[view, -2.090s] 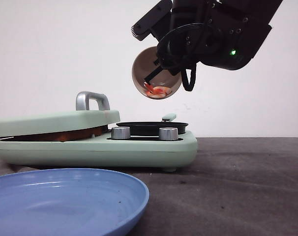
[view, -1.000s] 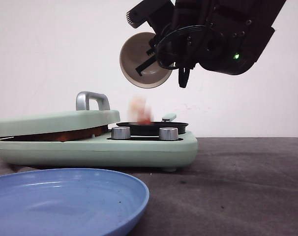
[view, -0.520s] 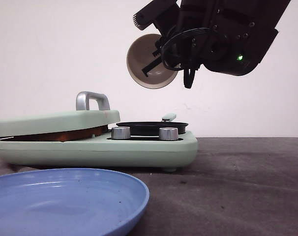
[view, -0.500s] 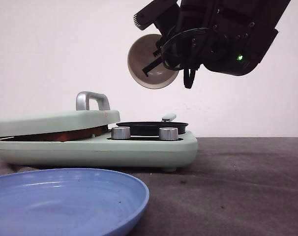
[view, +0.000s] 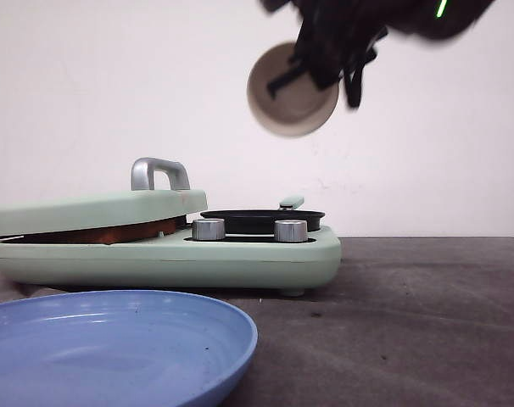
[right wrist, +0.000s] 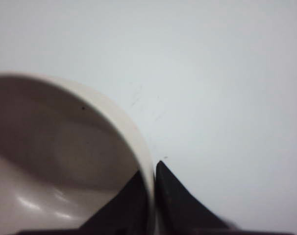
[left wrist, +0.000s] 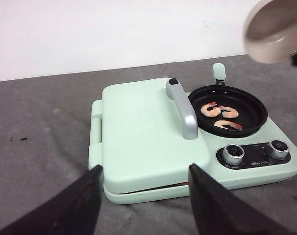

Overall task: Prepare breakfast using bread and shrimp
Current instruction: 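Carry the emptied bowl back beside the machine with the right gripper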

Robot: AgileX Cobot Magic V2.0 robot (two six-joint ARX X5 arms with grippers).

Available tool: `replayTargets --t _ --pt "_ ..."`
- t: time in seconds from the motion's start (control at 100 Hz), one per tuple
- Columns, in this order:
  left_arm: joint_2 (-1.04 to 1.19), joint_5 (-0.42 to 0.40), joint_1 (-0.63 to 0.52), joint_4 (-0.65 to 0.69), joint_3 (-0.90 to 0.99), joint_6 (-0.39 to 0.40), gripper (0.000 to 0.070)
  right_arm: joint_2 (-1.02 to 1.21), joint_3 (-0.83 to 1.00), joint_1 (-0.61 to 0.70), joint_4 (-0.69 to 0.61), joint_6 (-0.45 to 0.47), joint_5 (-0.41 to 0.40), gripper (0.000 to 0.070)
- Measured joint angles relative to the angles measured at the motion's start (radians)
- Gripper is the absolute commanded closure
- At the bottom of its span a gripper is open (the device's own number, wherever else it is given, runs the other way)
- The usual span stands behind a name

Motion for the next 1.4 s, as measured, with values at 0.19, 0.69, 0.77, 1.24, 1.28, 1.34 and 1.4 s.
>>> replayTargets --t 0.19,0.69,0.77,1.24,1.28,1.34,1.4 --pt "0.000 0.000 0.000 -0.001 0.000 0.000 0.0423 -0.178 0.068 -0.037 -0.458 0.209 -0.077 0.0697" --pt "0.000 0.000 0.000 -0.026 0.000 0.000 0.0422 -0.286 0.408 -0.289 -1.361 0.651 -0.544 0.0697" --pt "0.000 0.000 0.000 -0.030 0.000 0.000 0.0422 -0.283 0.408 -0.350 -1.425 0.689 -0.640 0.0697" --pt "0.000 0.000 0.000 -0.039 0.000 0.000 0.0423 -0.036 0.409 -0.544 -1.545 0.732 -0.970 0.0697" --pt "0.000 0.000 0.000 -0.041 0.000 0.000 0.0422 -0.006 0.409 -0.544 -1.545 0.732 -0.970 0.0697" --pt "0.000 0.000 0.000 -0.048 0.000 0.000 0.0422 0.042 0.409 -0.544 -1.544 0.733 -0.970 0.0697" --pt "0.000 0.000 0.000 -0.051 0.000 0.000 0.0422 0.089 0.409 -0.544 -1.543 0.732 -0.970 0.0697"
